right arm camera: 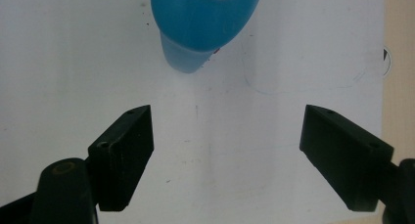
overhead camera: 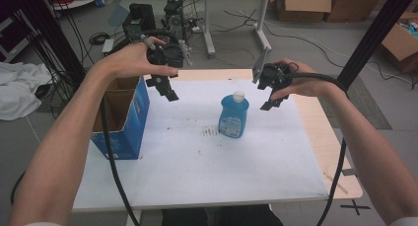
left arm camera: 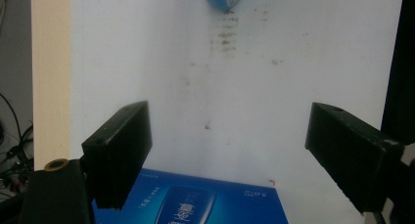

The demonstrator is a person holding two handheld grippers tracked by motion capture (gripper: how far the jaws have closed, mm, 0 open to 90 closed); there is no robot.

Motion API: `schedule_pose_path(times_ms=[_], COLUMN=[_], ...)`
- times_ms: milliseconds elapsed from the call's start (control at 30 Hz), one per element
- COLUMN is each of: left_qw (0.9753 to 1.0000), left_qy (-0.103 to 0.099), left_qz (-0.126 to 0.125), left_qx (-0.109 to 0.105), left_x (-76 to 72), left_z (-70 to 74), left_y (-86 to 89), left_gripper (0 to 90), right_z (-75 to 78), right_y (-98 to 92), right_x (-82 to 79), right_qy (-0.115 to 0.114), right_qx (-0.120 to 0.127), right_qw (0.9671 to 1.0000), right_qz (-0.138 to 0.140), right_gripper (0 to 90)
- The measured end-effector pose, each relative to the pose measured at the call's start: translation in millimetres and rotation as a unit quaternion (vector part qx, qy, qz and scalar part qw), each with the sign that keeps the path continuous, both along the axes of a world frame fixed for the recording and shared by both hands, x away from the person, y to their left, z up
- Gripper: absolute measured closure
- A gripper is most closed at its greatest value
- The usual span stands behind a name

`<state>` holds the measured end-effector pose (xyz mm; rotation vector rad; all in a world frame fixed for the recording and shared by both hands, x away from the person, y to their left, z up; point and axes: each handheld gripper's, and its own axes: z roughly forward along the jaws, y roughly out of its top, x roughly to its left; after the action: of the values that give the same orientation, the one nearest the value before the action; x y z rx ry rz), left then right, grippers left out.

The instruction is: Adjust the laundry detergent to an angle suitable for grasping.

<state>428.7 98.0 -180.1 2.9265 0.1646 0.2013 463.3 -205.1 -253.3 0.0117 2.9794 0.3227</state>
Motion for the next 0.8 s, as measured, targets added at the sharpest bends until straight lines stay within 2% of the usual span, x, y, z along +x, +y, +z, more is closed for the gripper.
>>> schedule_pose_path(times_ms=[333, 600, 800], left_qw=[1.0, 1.0, 1.0], left_qy=[-0.002, -0.002, -0.002], left_qz=[0.003, 0.004, -0.003], left_qx=[0.002, 0.004, 0.003], left_x=[-0.2, -0.9, -5.8], left_z=[0.5, 0.4, 2.3], left_y=[3.1, 1.4, -2.7], left_gripper=[18.1, 18.1, 18.1], right_z=[-2.6, -0.1, 2.9], right_y=[2.9, 4.4, 1.1], right_x=[3.6, -1.2, -4.5], right_qy=[-0.003, -0.009, -0.011], right_qx=[0.0, -0.001, 0.0], right_qw=[1.0, 1.0, 0.9999], right_qz=[-0.002, -0.003, -0.006], right_gripper=[19.9, 19.9, 20.0])
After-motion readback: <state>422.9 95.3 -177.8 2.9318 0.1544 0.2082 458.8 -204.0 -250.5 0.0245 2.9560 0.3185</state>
